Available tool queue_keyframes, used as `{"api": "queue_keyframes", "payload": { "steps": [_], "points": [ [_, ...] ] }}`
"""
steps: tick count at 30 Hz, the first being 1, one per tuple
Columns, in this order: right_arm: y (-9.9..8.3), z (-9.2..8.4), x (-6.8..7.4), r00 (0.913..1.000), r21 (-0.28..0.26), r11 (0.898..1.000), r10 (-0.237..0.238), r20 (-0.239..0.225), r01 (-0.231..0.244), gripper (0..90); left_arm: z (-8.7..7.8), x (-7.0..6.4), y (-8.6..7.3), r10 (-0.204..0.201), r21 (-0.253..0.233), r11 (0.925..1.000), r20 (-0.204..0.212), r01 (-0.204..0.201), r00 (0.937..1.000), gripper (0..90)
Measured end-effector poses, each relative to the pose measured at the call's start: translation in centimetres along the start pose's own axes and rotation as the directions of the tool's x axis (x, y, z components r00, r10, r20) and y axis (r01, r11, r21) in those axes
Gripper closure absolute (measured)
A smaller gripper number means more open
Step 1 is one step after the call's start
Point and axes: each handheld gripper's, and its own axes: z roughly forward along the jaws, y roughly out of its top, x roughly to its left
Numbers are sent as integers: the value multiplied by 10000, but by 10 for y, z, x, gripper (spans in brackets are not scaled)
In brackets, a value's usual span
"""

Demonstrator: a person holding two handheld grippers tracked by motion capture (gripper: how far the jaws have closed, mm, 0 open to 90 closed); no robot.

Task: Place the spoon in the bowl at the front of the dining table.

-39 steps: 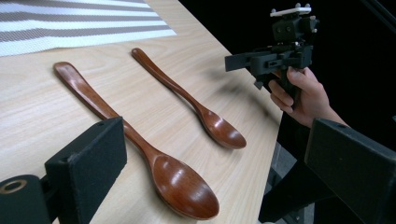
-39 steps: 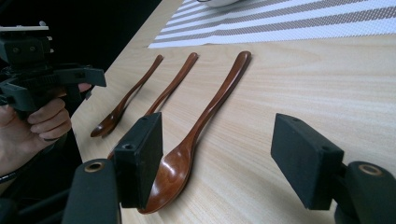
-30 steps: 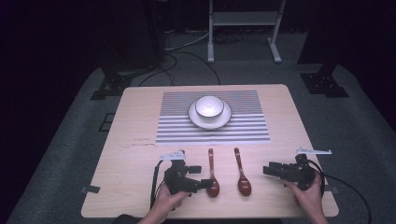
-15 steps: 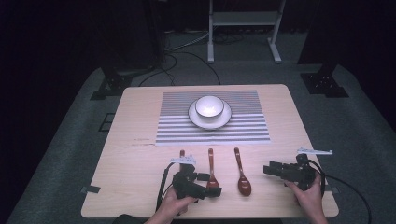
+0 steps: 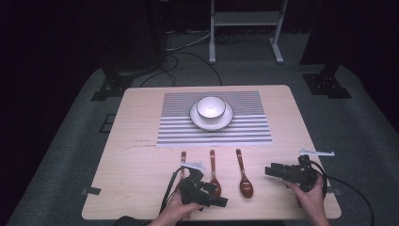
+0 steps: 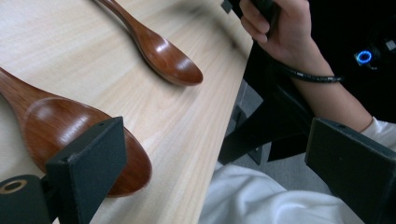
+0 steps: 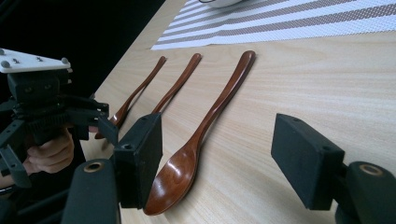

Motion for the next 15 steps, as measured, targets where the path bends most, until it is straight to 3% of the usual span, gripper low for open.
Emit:
{"api": "queue_keyframes", "payload": {
  "steps": [8,11,15],
  "points": [
    [0,0,1,10000,-9,10000,9,-34,-9,327,6,-1,-2,-23,545,9985,147,15,9999,44],
    [0,0,1,10000,-27,10000,26,-77,-26,327,12,1,-4,-98,1001,9949,-132,110,9999,45],
    [1,-1,2,10000,-37,10000,-7,-88,7,327,15,1,-5,-193,1089,9939,-83,201,9998,46]
  ]
}}
